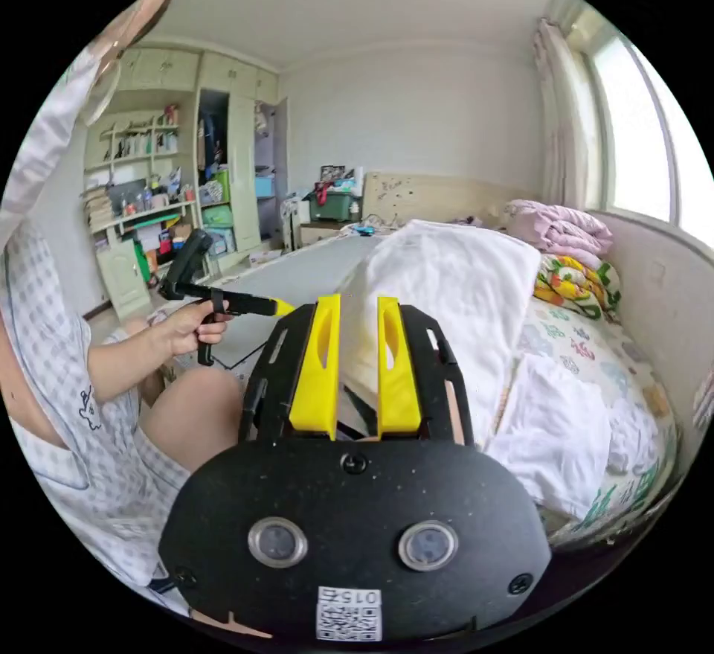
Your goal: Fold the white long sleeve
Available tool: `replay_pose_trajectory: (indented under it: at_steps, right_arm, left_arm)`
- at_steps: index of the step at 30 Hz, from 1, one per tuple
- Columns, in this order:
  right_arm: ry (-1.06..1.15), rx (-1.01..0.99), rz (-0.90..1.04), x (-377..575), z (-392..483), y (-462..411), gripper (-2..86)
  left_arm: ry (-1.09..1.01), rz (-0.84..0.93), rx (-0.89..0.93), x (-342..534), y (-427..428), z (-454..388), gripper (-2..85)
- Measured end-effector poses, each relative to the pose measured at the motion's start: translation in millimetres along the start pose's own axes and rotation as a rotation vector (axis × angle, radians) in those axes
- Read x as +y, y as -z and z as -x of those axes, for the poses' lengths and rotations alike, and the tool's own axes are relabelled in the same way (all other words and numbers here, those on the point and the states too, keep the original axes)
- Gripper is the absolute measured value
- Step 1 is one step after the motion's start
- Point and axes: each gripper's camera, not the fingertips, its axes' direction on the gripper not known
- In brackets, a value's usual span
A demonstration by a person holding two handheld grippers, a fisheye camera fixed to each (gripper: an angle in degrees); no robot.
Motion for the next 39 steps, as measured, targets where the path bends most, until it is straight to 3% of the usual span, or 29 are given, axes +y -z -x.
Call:
replay_pose_trajectory:
  at_steps: [2,6,12,18,21,25,31,34,39]
  right_arm:
    - [0.119,0.049,0.167,-1,45,-38,10.7]
    - [0.178,0.209,0.313,25,77,-77,10.6]
    - [0.072,0.223,0.300,45,67,-26,0.0]
    - [-0.125,0.208,0.119,60,27,96,-0.9]
    - [-0.257,0.031,-0.083,65,-2,175,-0.9]
    - [-0.414,-0.328,-0.304,51,-51,250,-0.9]
    - [-0.206,-0.285,-0.420,-28,12,353,-0.8]
    - [-0.134,-0.375,-0.505,-66,47,399,-0.8]
    - [-0.089,-0.572,-0.599,-108,113,427,-1.0]
  left_arm:
    - [0.005,-0.034,-0.008,-2,12,3,7.7]
    - [-0.006,0.009,0.053,-17,19,10,8.1]
    - [-0.025,0.106,0.188,-36,15,21,9.0]
    - [-0.042,0.091,0.227,-43,54,16,2.3]
    - [-0.015,-0.056,0.358,-47,105,20,0.8]
    - [-0.045,-0.111,0.487,-74,153,1,0.0]
    - [-0.157,-0.277,0.607,-111,272,-45,-0.3]
    - [-0.244,-0.390,0.688,-113,358,-67,-0.3]
    - [-0.302,-0.532,0.647,-78,514,-85,-0.3]
